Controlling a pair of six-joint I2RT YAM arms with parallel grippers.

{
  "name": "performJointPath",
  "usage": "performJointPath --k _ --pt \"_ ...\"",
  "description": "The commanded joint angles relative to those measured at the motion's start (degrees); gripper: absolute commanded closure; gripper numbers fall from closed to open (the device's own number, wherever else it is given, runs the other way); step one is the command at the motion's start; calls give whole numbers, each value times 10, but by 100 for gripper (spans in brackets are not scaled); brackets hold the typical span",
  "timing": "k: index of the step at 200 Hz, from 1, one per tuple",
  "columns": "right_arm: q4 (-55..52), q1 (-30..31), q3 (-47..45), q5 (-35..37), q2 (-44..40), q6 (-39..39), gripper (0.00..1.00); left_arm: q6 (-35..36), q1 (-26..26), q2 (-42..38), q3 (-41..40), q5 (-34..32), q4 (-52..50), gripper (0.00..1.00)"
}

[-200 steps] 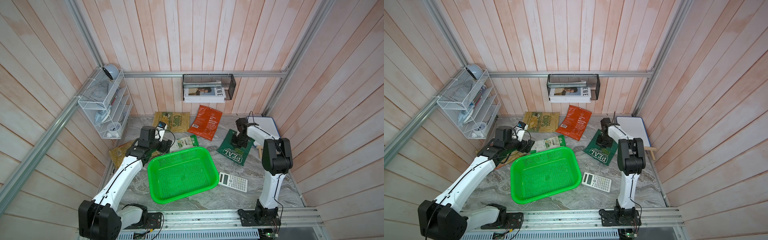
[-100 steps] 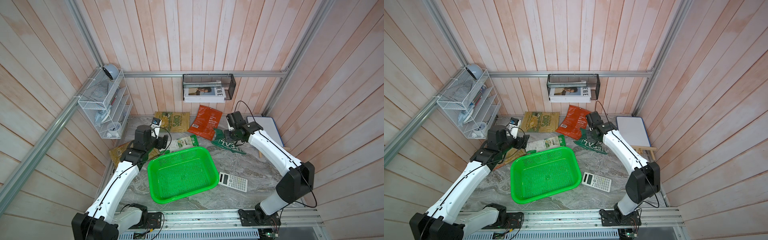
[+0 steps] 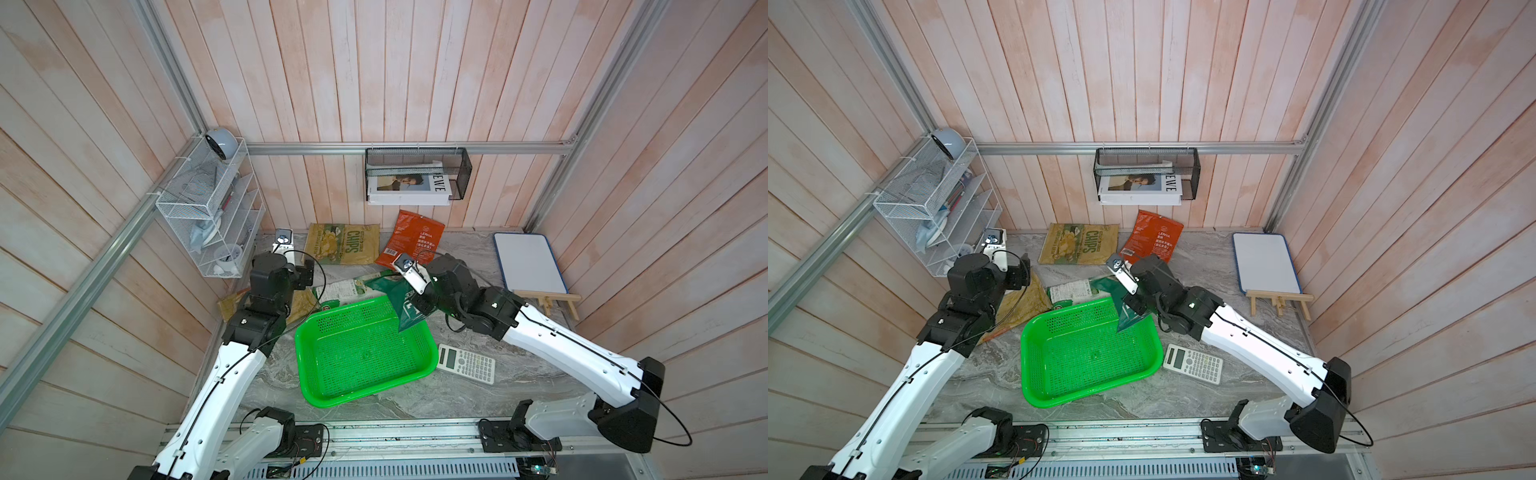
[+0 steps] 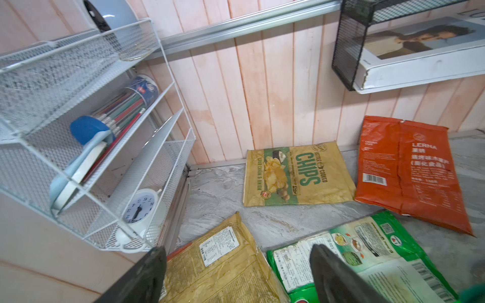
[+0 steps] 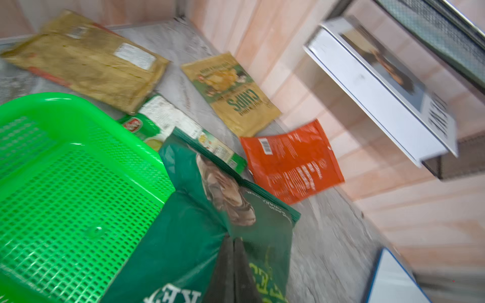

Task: Put the potato chips into the basket
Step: Place the potato chip in the basket.

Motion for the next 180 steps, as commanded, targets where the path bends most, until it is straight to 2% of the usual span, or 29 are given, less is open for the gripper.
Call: performJointPath --k 1,45,88,133,151,180 --pt "82 41 -28 -73 8 -149 100 -5 -2 -15 19 -79 -9 8" --pt "108 83 -24 -160 65 -236 100 9 -1 -39 32 -116 -24 7" --pt "156 118 -13 -174 127 -283 100 14 0 -51 32 -125 -27 7" --pt "217 131 -3 -191 176 -267 100 23 2 -60 20 -133 -30 6" --pt "268 132 -25 -169 192 -250 100 24 4 -63 15 -135 -29 6" --pt "282 132 -13 -135 216 -231 100 26 5 -65 13 -134 -28 6"
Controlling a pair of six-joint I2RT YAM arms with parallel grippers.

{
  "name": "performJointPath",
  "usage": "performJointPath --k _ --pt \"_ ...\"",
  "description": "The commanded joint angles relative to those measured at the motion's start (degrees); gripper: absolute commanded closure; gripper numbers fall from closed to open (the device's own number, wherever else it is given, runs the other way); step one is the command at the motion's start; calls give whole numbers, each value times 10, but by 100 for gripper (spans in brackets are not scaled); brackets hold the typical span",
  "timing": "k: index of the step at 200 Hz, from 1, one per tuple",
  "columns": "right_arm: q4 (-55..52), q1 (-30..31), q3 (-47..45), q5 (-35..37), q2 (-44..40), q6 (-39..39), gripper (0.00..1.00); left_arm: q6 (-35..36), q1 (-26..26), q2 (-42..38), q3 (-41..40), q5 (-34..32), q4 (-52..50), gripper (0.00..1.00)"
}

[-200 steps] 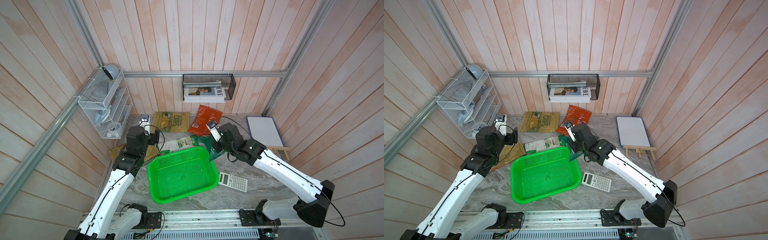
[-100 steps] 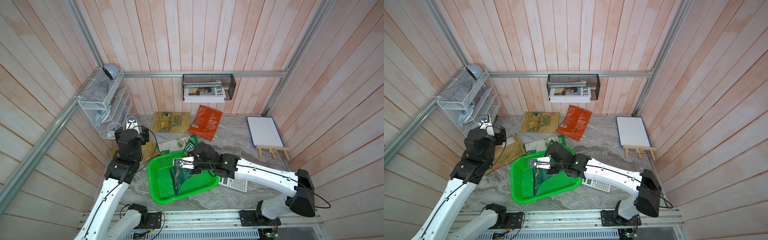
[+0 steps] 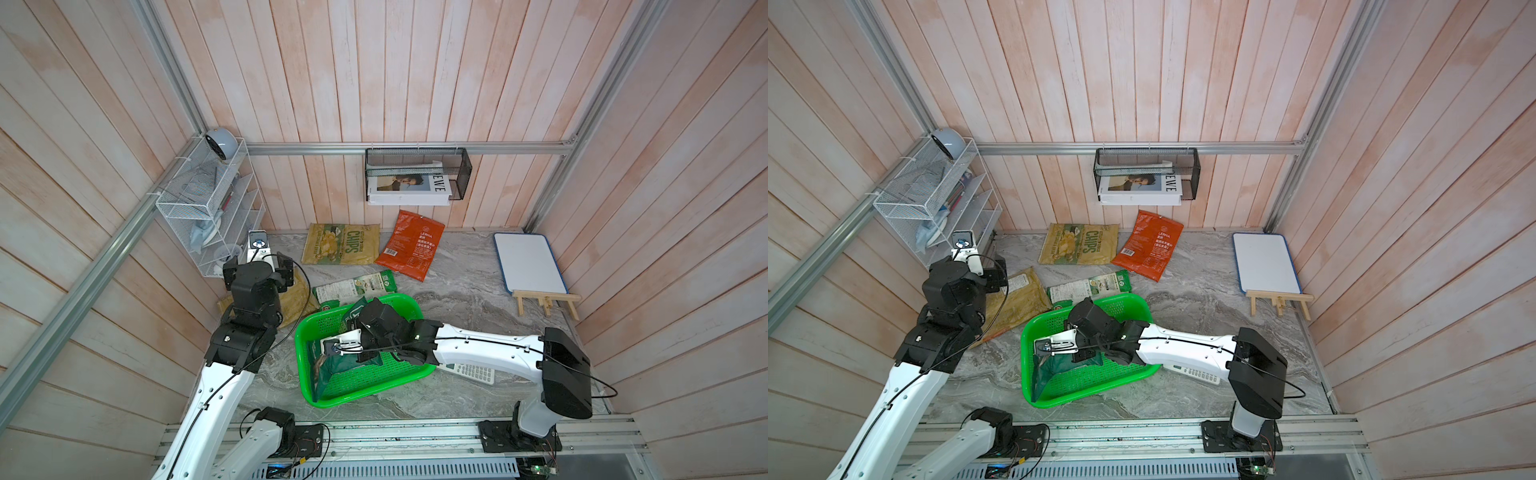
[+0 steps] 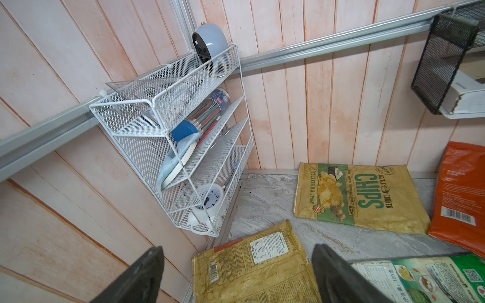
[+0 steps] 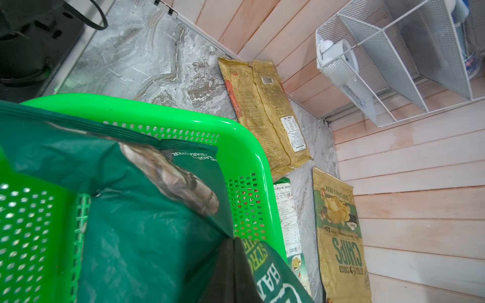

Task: Put the potato chips into the basket
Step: Place the potato chip in the basket.

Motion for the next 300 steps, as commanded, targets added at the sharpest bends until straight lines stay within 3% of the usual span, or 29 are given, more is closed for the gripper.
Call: performJointPath --k 1,56,101,122,144,166,193,234,276,300 --pt "67 1 12 30 13 27 100 9 4 -7 -5 -10 3 6" --pt "81 2 -8 37 37 27 100 10 7 -5 -12 -8 8 5" --pt "47 -4 -52 43 8 59 100 9 8 -4 -19 -5 7 5" --pt "8 -11 -61 137 -2 65 76 7 8 -2 -19 -4 7 3" --pt "-95 -30 -52 164 -36 97 22 9 9 -1 -19 -3 8 2" --pt "-133 -31 -63 144 -81 149 10 9 11 8 -16 3 11 1" --pt "-141 -37 -79 109 -98 238 12 -3 11 28 -3 13 15 1" --pt "-204 -45 -43 95 -9 288 35 -19 11 52 1 35 14 1" --pt "-308 -64 18 95 106 307 35 -30 12 67 -4 42 -25 1" --pt "-354 -94 30 101 131 322 34 -26 16 64 -12 38 -33 0"
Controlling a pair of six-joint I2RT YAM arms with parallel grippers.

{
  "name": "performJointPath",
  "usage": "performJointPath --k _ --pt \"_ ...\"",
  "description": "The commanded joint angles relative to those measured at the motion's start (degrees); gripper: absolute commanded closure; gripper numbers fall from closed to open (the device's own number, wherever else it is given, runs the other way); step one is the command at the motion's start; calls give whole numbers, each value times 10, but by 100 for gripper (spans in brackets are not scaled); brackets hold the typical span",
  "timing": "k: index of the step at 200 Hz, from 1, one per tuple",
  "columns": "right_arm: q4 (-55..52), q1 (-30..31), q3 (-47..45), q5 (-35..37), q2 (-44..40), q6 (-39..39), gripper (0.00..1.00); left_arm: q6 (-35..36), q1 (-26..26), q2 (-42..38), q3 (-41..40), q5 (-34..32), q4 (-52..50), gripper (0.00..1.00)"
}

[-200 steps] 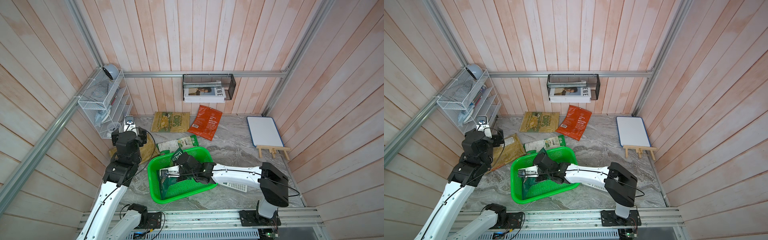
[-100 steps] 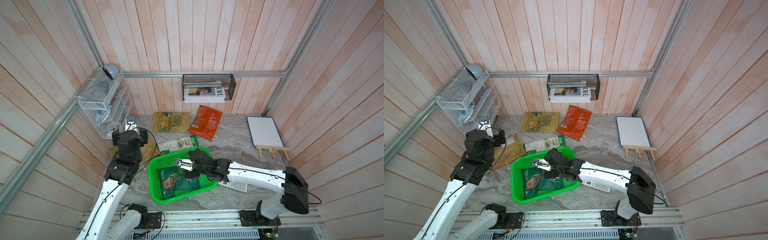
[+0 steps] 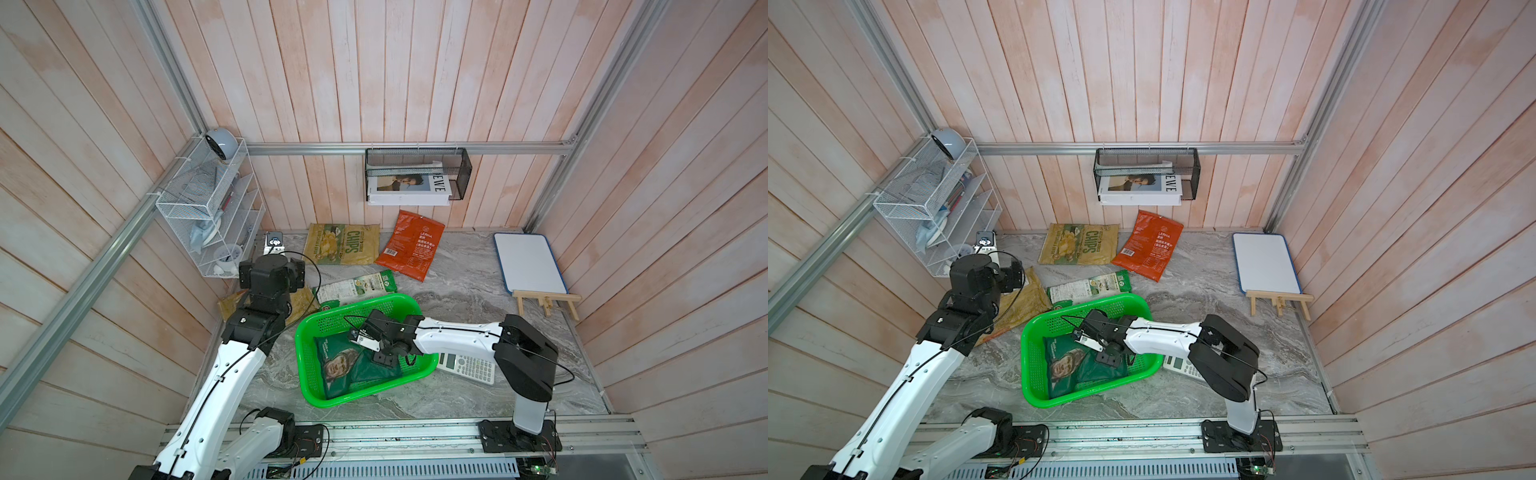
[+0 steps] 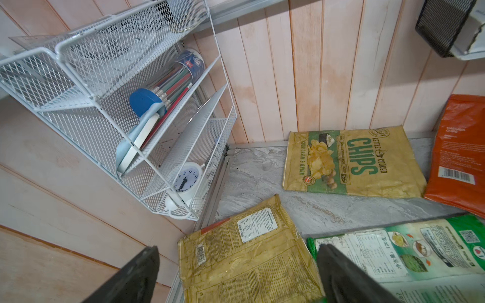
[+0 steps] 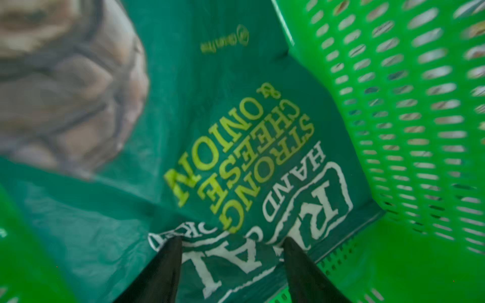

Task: Put the potato chips into the basket
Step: Place the potato chip in the basket.

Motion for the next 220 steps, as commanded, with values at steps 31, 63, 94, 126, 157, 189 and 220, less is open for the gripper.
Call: performJointPath --k 31,63,94,126,157,189,220 --pt "-99 -58 14 9 -27 39 33 -11 16 10 9 12 -27 0" --pt "-94 -58 36 -5 -78 45 27 -57 44 58 46 53 -70 0" --pt "-58 -63 44 37 -130 85 27 -97 63 155 118 116 -144 0" --pt "13 -96 5 100 -184 196 27 -138 65 305 254 172 -236 3" --pt "25 -152 -18 158 -208 306 30 -192 64 447 385 250 -277 8" --pt "11 -247 4 101 -180 409 35 -212 45 568 503 283 -285 11" --pt "-32 -275 78 83 -118 407 36 -209 37 690 654 265 -321 12"
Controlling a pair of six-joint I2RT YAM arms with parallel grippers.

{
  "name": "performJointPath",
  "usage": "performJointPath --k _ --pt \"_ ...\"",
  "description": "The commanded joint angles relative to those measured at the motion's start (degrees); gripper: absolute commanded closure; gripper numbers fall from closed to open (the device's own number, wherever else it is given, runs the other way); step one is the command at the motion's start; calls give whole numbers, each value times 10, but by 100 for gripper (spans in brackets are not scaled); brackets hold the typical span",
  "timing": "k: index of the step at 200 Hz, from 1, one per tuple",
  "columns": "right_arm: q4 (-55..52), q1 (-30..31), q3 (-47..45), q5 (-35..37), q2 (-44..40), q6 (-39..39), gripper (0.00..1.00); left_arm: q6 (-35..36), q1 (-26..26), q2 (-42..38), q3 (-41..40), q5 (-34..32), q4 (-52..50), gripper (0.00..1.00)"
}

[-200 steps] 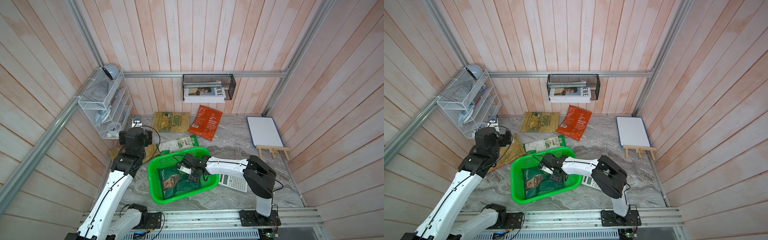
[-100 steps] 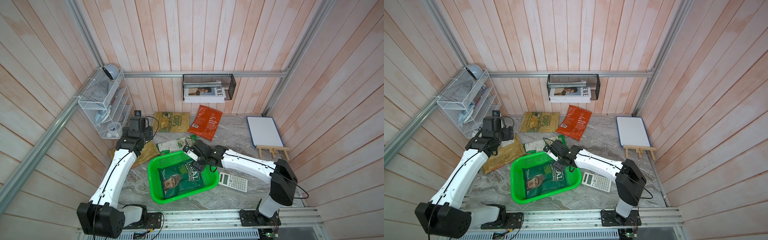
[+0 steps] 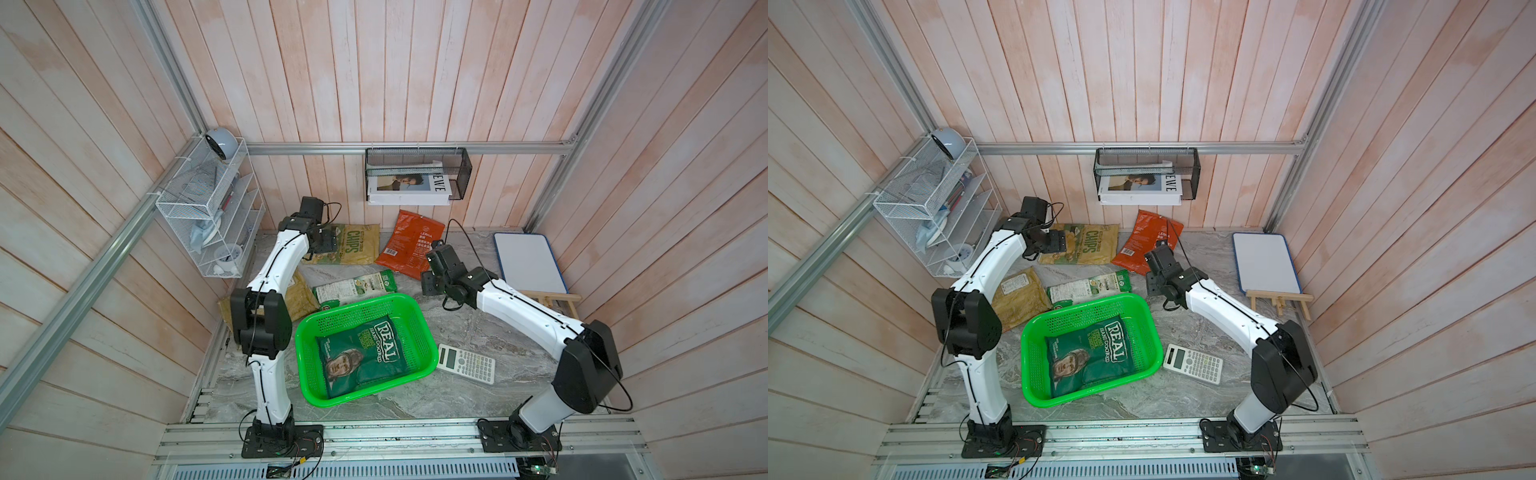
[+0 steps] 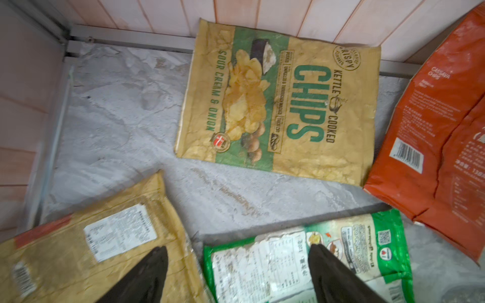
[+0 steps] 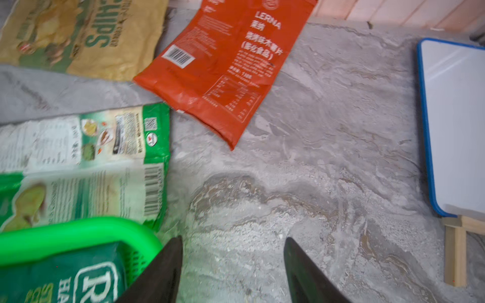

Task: Put the potato chips into the basket
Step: Place the potato chip in the basket, then pick up the potato chip from the center of the board.

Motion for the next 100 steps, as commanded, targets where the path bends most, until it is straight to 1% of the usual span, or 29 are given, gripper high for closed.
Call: performJointPath --k 1,21,32,42,55,79,100 --pt "-31 -4 48 -22 39 35 36 -14 -6 67 100 8 -40 12" --pt "-32 -4 65 -26 58 27 36 -10 -5 154 223 8 -75 13" --pt "-30 -5 67 -29 62 28 35 -5 -5 199 285 25 -86 14" --pt "-26 -5 67 -30 64 28 36 2 -6 227 319 50 -81 14" --pt "-22 -5 65 -32 65 28 36 6 -6 247 326 85 -54 15" --pt "-25 -4 63 -29 66 21 37 -3 -8 264 308 110 10 16" --pt "-30 -5 63 -22 68 14 37 -11 -19 299 327 107 29 17"
